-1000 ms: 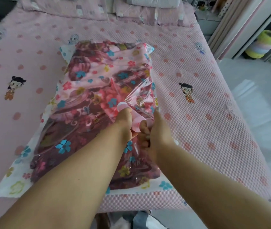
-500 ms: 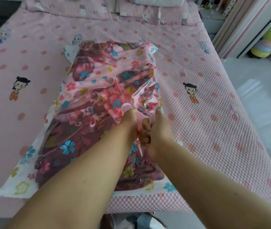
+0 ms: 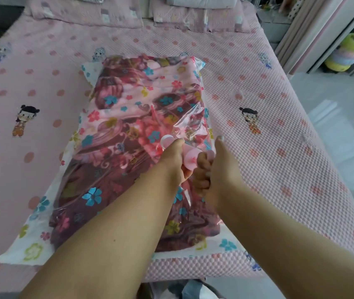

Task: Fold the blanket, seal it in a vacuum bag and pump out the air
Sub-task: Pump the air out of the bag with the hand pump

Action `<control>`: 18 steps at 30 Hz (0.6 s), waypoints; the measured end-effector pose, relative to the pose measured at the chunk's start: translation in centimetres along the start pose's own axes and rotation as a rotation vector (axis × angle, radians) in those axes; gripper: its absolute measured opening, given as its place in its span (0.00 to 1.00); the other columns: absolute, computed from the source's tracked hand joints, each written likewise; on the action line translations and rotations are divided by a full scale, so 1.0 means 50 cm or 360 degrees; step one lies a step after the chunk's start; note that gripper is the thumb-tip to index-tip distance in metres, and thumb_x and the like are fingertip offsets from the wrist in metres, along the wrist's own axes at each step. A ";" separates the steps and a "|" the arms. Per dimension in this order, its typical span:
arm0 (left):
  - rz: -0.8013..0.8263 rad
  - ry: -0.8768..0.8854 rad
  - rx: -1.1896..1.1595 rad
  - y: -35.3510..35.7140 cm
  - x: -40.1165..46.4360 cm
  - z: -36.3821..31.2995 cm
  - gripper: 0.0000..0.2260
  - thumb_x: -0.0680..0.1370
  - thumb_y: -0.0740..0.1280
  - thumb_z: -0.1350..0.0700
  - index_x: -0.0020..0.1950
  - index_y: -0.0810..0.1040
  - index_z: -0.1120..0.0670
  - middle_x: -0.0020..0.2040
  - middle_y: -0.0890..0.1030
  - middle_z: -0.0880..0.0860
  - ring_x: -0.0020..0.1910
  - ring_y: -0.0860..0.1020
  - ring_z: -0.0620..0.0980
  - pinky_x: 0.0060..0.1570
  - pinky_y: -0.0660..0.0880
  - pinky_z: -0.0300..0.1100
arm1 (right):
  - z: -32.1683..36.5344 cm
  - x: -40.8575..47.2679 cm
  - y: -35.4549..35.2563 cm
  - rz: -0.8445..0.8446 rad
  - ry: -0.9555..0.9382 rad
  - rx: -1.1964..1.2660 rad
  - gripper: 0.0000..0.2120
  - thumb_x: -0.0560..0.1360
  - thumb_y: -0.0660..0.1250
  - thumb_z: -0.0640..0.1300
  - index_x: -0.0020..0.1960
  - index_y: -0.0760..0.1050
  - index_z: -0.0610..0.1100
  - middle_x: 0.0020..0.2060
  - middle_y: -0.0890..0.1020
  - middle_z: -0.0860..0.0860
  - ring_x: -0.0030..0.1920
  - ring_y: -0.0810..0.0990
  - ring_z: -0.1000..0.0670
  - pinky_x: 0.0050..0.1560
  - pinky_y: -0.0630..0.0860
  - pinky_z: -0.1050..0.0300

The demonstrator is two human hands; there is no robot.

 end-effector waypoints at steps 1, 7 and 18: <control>-0.0024 -0.0024 0.0001 -0.003 0.002 0.000 0.12 0.75 0.65 0.46 0.51 0.75 0.53 0.34 0.78 0.51 0.18 0.76 0.47 0.19 0.70 0.33 | -0.001 -0.017 -0.006 0.0032 0.0057 0.0068 0.31 0.79 0.48 0.66 0.26 0.56 0.45 0.23 0.56 0.49 0.24 0.53 0.52 0.31 0.47 0.57; -0.0057 -0.0039 -0.0008 -0.002 0.004 -0.002 0.12 0.76 0.64 0.47 0.51 0.75 0.54 0.34 0.78 0.52 0.16 0.74 0.46 0.18 0.69 0.33 | 0.006 -0.067 -0.045 0.0062 0.0119 0.0238 0.33 0.75 0.50 0.71 0.23 0.58 0.46 0.19 0.58 0.52 0.21 0.54 0.53 0.22 0.53 0.64; -0.0096 -0.0052 0.0111 -0.013 0.007 0.001 0.11 0.77 0.63 0.46 0.50 0.76 0.52 0.34 0.78 0.51 0.25 0.75 0.46 0.19 0.68 0.32 | 0.003 -0.084 -0.046 0.0226 0.0188 0.0305 0.33 0.76 0.49 0.70 0.23 0.58 0.46 0.18 0.58 0.52 0.20 0.54 0.53 0.23 0.53 0.64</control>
Point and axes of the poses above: each hand's wrist, its own x-axis towards the middle knuckle, its own y-axis out of the palm, z = x × y, the point moved 6 cm from there along x, towards the middle knuckle
